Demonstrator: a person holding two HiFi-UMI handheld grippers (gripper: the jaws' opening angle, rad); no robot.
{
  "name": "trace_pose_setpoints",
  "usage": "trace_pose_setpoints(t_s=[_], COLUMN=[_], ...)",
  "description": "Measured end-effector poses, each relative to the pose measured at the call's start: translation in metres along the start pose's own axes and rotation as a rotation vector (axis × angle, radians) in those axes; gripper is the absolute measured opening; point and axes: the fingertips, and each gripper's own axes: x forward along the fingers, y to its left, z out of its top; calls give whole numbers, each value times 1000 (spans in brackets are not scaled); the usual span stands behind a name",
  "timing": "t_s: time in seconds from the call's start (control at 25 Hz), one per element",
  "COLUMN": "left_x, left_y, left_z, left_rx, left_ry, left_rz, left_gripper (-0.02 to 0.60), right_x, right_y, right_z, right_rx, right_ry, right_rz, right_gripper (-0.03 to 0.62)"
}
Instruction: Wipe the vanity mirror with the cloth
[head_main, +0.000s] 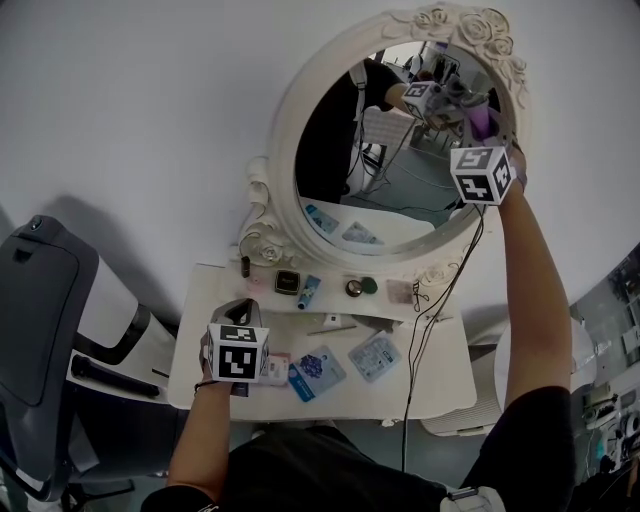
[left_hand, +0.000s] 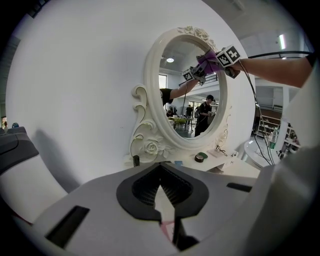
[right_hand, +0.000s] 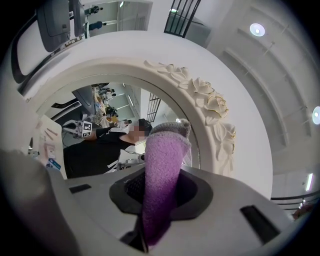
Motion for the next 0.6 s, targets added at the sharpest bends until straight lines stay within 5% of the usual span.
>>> trace_pose_setpoints(t_s=[0.44, 0.6], left_x=[5, 3], left_y=[-15, -17], left_z=[0, -3], left_rx=[26, 33], left_ry=[4, 11], left_rz=[-26, -29], left_gripper=[2, 1], right_x=[-27, -37], right_y=[85, 114], right_z=[-21, -29], right_rx=[-94, -51], right_ry=[7, 2], right_rz=[164, 222], right_gripper=[87, 87])
